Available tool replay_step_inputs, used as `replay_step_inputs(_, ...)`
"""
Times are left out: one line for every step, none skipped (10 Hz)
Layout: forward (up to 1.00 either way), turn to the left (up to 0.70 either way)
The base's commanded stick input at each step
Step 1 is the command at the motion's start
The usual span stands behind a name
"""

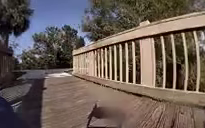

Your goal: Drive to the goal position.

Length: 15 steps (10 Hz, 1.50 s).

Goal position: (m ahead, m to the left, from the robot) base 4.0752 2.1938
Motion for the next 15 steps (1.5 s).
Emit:
replay_step_inputs(0.0,0.45)
replay_step_inputs(0.0,0.45)
replay_step_inputs(0.0,0.45)
replay_step_inputs(0.0,0.45)
replay_step_inputs(0.0,0.45)
replay_step_inputs(0.0,0.45)
replay_step_inputs(0.0,0.45)
replay_step_inputs(0.0,0.45)
replay_step_inputs(0.0,0.45)
replay_step_inputs(0.0,0.45)
replay_step_inputs(0.0,0.24)
replay_step_inputs(0.0,0.0)
replay_step_inputs(0.0,0.0)
replay_step_inputs(0.24,0.0)
replay_step_inputs(0.5,0.0)
